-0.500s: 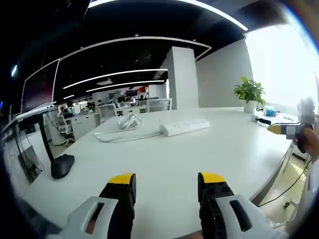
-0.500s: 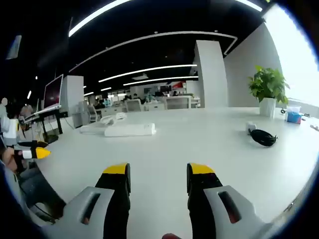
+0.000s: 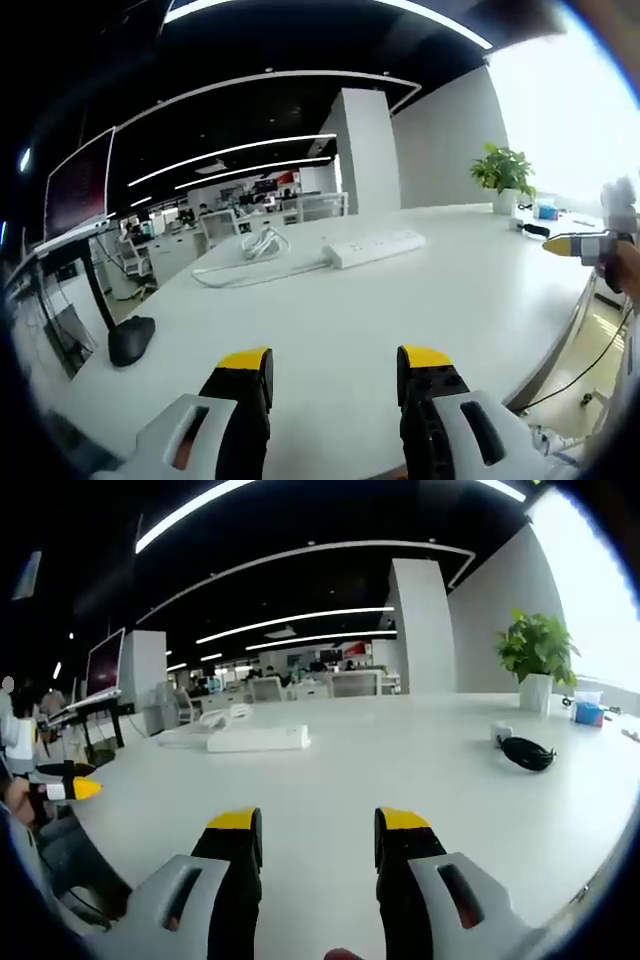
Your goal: Straighten the power strip on the desk, plug the charger into it
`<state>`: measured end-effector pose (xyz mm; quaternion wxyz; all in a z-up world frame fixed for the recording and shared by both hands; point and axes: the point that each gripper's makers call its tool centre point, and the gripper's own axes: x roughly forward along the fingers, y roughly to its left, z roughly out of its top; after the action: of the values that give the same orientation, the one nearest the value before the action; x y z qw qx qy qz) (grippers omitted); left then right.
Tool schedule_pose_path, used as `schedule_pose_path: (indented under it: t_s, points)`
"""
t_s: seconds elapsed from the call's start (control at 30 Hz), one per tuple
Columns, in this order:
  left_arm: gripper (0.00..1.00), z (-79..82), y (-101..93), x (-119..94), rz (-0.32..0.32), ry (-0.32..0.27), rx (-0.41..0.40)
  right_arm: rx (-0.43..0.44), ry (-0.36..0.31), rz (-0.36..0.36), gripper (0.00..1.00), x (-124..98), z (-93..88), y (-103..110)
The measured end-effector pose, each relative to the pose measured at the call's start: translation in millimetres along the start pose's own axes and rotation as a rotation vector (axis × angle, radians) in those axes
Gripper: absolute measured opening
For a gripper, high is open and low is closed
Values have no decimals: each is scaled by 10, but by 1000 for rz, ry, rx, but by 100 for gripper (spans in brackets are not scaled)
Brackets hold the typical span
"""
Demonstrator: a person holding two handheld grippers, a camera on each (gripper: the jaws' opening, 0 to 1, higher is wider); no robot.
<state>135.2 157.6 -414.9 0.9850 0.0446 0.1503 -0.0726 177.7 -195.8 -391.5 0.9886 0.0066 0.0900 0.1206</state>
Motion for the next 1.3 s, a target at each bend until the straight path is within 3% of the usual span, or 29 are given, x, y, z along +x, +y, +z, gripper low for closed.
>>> schedule_pose_path:
  t_s: [1.3]
  points:
    - [51,-23,-15,51,-21,15,10,9,19,23,44,127,-58,44]
